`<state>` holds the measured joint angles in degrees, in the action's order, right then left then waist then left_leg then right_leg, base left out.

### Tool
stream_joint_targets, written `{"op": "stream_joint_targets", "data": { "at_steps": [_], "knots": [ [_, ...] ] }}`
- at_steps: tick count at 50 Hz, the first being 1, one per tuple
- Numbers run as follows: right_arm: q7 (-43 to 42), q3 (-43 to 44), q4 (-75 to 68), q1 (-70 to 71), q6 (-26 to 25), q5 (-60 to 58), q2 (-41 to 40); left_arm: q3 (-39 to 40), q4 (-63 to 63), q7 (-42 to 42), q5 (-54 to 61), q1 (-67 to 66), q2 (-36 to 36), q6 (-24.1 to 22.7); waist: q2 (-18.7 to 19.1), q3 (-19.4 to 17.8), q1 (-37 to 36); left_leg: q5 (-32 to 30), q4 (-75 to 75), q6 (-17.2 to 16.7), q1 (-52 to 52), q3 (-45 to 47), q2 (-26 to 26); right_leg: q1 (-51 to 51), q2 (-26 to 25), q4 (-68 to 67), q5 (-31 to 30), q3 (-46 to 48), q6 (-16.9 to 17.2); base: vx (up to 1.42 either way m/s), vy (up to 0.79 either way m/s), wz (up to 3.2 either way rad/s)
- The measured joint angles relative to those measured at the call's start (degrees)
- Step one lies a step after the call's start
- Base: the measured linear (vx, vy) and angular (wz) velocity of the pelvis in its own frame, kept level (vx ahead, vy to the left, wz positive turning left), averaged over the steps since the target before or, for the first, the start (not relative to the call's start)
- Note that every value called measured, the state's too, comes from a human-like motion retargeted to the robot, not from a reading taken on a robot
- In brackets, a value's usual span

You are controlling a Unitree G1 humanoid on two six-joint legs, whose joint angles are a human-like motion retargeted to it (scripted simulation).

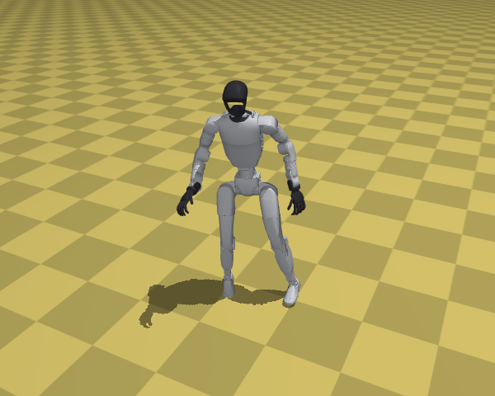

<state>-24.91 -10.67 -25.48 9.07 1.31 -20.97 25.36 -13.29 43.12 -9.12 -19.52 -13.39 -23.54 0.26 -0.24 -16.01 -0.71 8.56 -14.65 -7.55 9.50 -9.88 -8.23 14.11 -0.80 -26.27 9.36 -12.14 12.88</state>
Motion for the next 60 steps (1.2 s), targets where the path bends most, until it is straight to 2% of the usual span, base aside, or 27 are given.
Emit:
{"op": "stream_joint_targets", "data": {
  "at_steps": [2,3,5,7,8,10,12,13,15,17,20,23,27,31,33,35,38,40,43,47,50,52,53,55,57,58,60],
  "knots": [
    [2.9,-0.9,7.7,6.2,0.5,-2.4,5.3,-0.4,8.4,1.5,2.2,0.5,2.1,1.4,-0.5,0.0,-1.0,0.7,-2.6,0.1,2.1,2.3,0.6,4.6,-0.7,-4.7,0.5,-3.6,-1.1,-0.11,0.53,-1.21],
    [3.5,-0.7,11.0,8.4,1.0,-1.1,7.1,-0.8,12.5,2.5,2.7,1.1,3.0,1.6,-0.7,-0.2,-0.3,1.9,-2.9,1.3,2.4,3.2,1.2,5.9,-0.2,-6.2,0.9,-4.3,-1.9,-0.13,0.51,-0.40],
    [3.3,-0.4,16.7,9.9,1.5,3.4,9.0,-1.5,18.5,3.6,2.4,1.0,4.1,2.6,0.1,-0.5,1.3,1.4,-2.3,0.7,3.0,3.8,1.1,5.0,0.0,-2.8,-0.2,-5.2,-7.1,-0.11,0.42,0.01],
    [1.5,2.9,21.2,8.7,2.3,9.1,10.0,-0.5,22.6,5.2,-1.7,2.9,3.3,2.9,-0.4,-2.5,1.8,1.9,-1.8,-1.0,1.4,4.0,2.0,5.0,1.3,-5.7,-0.6,-2.8,-4.8,-0.02,0.33,0.12],
    [1.1,3.9,22.6,7.3,2.7,11.4,10.3,-0.5,22.9,5.1,-2.2,3.0,2.7,3.0,-0.6,-2.2,1.9,1.3,-0.7,-0.5,1.4,4.1,2.8,5.1,2.5,-5.2,-1.0,-1.7,-4.7,-0.02,0.32,0.13],
    [8.6,5.5,24.8,3.6,2.6,14.8,11.5,1.0,21.4,5.7,-1.2,2.3,1.7,3.5,0.8,-1.9,2.5,-0.3,1.5,-0.6,0.6,3.7,2.6,1.5,3.7,1.3,-2.6,1.5,-7.1,-0.02,0.25,0.02],
    [-0.4,6.9,23.2,2.5,2.4,15.2,12.1,1.6,18.3,1.2,6.3,3.8,-0.2,4.2,0.7,-2.1,1.2,-3.5,8.1,-0.2,-2.5,4.2,2.8,0.4,4.9,3.8,-3.8,3.3,-5.5,0.00,0.15,-0.38],
    [-0.7,7.2,22.1,1.0,2.1,14.9,12.1,2.5,16.8,-0.1,9.2,3.9,-0.8,4.0,0.7,-2.1,1.0,-3.8,9.2,-0.1,-3.3,4.6,2.8,-0.5,5.1,4.9,-3.9,4.1,-5.0,0.05,0.11,-0.31],
    [0.1,8.3,20.0,-3.9,2.4,13.7,10.6,5.0,13.7,-1.5,11.5,2.6,-1.7,2.5,0.4,-2.1,1.1,-0.4,5.0,-0.6,-3.3,6.0,2.7,-1.9,5.4,2.9,-2.1,6.1,-3.9,0.07,0.07,-0.23],
    [1.6,5.9,13.3,-4.2,0.6,14.4,9.9,3.5,12.8,-4.3,18.1,6.6,-3.6,3.3,0.3,-1.9,-0.1,-4.3,11.0,-0.4,-5.2,6.2,2.4,-2.8,5.3,6.0,-2.8,5.4,-4.4,-0.04,0.02,-0.45],
    [6.4,1.4,1.3,-6.2,2.2,16.4,8.4,-0.9,13.2,-7.6,24.5,11.5,-7.3,2.8,-0.1,-2.0,-0.3,-3.1,10.1,-0.3,-6.0,6.9,2.0,-5.0,6.3,4.5,0.0,9.7,-5.8,0.00,-0.03,-0.15],
    [11.9,-3.2,-11.7,-8.8,0.8,15.9,6.4,-4.7,13.5,-7.7,18.3,15.4,-9.5,3.6,-0.6,-0.6,0.1,-1.5,7.6,0.1,-5.2,8.7,1.8,-6.5,7.7,2.8,2.5,13.9,-6.8,0.03,-0.11,-0.21],
    [17.8,-7.5,-26.7,-12.0,-1.8,11.6,3.7,-8.7,6.3,-7.8,14.0,16.4,-12.7,3.0,-1.5,2.3,-0.9,-4.1,14.3,-1.6,-8.9,12.3,1.0,-7.6,7.6,3.4,5.0,15.5,-6.9,0.06,-0.21,-0.82],
    [18.5,-4.9,-30.0,-20.1,-1.6,14.4,2.1,-3.9,-3.3,-5.9,17.4,11.6,-13.4,0.1,-3.2,4.3,-1.3,-3.4,6.7,-1.1,-7.6,17.1,-0.3,-9.1,6.7,6.1,5.2,12.3,-7.5,0.08,-0.33,-1.03],
    [19.2,-2.3,-29.9,-23.5,-1.3,19.2,1.2,-1.1,-5.2,-3.2,20.2,10.8,-13.1,-0.4,-4.6,3.5,-1.4,-6.4,1.9,-2.0,-6.5,18.2,-1.0,-9.8,6.0,5.6,4.7,10.0,-8.1,0.04,-0.47,-0.83],
    [18.5,1.4,-30.1,-26.7,-2.2,24.4,-0.3,-0.6,-4.1,0.5,18.2,12.2,-12.4,1.1,-6.2,1.8,-0.3,-9.9,-9.0,-1.7,-1.3,18.5,-1.3,-11.0,6.1,3.9,5.9,9.4,-9.1,-0.01,-0.50,0.03],
    [17.2,5.6,-32.8,-29.7,-0.8,30.8,-2.5,-6.4,-0.7,1.5,11.1,16.9,-13.4,0.1,-6.0,-1.4,2.8,-4.7,-23.3,-3.2,11.2,15.7,0.0,-11.1,5.5,-1.6,9.2,13.8,-8.6,-0.06,-0.46,0.86],
    [14.1,4.8,-36.8,-28.1,-1.4,34.0,-3.5,-13.0,2.8,2.7,6.3,21.9,-14.6,0.8,-6.3,-1.9,3.4,-4.8,-19.7,-2.5,17.4,16.5,2.7,-6.8,5.0,-7.5,10.0,15.2,-7.2,-0.19,-0.50,0.69],
    [7.2,1.9,-39.0,-21.0,-4.7,36.8,-2.3,-16.2,7.0,4.6,4.3,26.6,-15.6,-0.1,-5.0,-3.8,4.6,-9.8,-4.6,-0.4,19.0,28.5,3.9,-4.1,1.9,-10.0,11.4,16.7,-8.1,-0.18,-0.45,0.15],
    [9.5,1.7,-32.2,-9.3,-2.3,39.4,3.7,-12.9,11.5,2.0,9.4,25.7,-16.1,2.1,-3.2,-6.1,2.3,-13.6,5.3,-0.3,20.3,39.7,8.1,-0.1,-5.0,-15.8,13.3,15.4,-9.2,-0.06,-0.43,-0.96],
    [11.3,1.4,-26.8,3.6,0.0,36.3,13.0,-11.7,15.7,-4.3,4.2,21.7,-16.6,3.8,-1.8,-7.2,1.0,-13.0,1.8,-1.2,23.0,44.3,12.8,1.1,-9.4,-17.2,13.5,14.3,-7.7,0.08,-0.43,-1.13],
    [8.2,1.4,-23.8,12.3,0.4,31.3,17.5,-7.2,19.0,-3.4,-7.8,15.0,-15.6,3.1,1.5,-10.2,-0.9,-4.7,-16.2,-2.2,23.6,48.5,8.6,-6.8,-15.6,-10.7,10.9,12.6,-8.0,0.28,-0.52,-1.46],
    [5.9,0.5,-22.0,15.7,0.0,30.5,19.0,-6.5,20.1,-3.1,-10.0,12.7,-16.2,3.0,0.7,-9.5,-3.1,-5.0,-17.8,-3.6,23.3,50.8,10.4,-7.9,-16.4,-8.5,9.2,11.1,-7.2,0.25,-0.60,-1.45],
    [2.0,-4.5,-19.1,23.9,-2.1,33.8,21.4,-7.0,22.5,-2.1,-7.4,11.6,-18.5,4.3,-5.4,-5.8,-9.2,-11.0,-13.5,-4.2,25.8,54.3,18.7,-3.9,-14.8,-6.6,5.0,7.8,-3.7,0.22,-0.69,-1.33],
    [1.0,-7.7,-14.2,26.8,-1.4,34.8,22.1,-2.6,25.4,-0.4,-4.6,7.8,-20.2,4.1,-10.8,-3.0,-15.6,-16.7,-13.3,-5.0,26.0,54.9,23.2,-6.0,-14.8,0.8,-3.5,3.9,-0.8,0.40,-0.81,-1.46],
    [1.7,-9.3,-11.6,27.9,-1.1,34.2,22.2,0.7,26.6,0.0,-2.5,5.7,-21.1,4.1,-13.6,-2.1,-19.2,-19.5,-12.1,-5.3,25.3,53.8,25.0,-7.7,-15.0,4.8,-8.4,1.3,1.4,0.50,-0.98,-1.70],
    [3.4,-11.6,-7.1,31.1,-0.8,30.8,21.4,9.0,28.3,-0.7,2.3,1.4,-22.7,4.6,-17.9,-2.3,-25.5,-19.6,-11.3,-7.2,22.7,47.5,26.6,-12.5,-16.5,11.5,-15.6,0.2,2.1,0.55,-1.17,-2.07]
  ]
}}
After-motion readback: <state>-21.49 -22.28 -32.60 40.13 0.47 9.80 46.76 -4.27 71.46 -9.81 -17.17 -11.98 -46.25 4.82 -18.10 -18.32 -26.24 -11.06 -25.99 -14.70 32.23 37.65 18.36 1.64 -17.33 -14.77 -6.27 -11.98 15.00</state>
